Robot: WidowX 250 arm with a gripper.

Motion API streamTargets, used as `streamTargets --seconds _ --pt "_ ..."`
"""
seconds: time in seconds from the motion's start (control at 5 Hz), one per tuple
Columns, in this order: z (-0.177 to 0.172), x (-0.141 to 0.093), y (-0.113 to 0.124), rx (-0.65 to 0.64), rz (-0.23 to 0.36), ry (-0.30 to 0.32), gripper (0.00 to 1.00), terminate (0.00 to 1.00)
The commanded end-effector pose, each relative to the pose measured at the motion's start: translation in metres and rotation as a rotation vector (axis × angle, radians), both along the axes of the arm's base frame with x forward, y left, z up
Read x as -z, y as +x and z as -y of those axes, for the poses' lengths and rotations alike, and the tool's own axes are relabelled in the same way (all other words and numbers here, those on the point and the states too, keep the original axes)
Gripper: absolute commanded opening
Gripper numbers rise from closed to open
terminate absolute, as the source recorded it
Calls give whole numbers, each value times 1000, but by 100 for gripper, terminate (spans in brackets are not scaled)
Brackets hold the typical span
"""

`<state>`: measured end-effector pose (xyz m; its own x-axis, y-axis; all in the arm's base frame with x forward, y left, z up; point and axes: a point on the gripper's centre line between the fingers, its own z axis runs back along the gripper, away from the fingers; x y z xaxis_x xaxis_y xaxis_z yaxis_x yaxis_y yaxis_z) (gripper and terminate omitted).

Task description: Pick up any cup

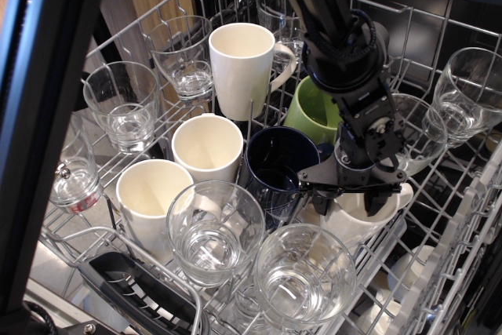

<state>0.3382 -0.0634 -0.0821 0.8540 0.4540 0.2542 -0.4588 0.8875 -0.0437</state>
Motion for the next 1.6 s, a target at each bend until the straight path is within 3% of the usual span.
streamTargets --seconds 0.0,0.4,1.0,1.2,1.4 --pt "2 -7 12 -3 38 20 0 0" --pt "0 -18 12 7 43 16 0 0" --pt "-5 -113 13 71 24 -55 0 0" --pt "-4 -150 17 72 -3 -79 0 0" --pt "-5 -173 10 86 -51 -87 0 0"
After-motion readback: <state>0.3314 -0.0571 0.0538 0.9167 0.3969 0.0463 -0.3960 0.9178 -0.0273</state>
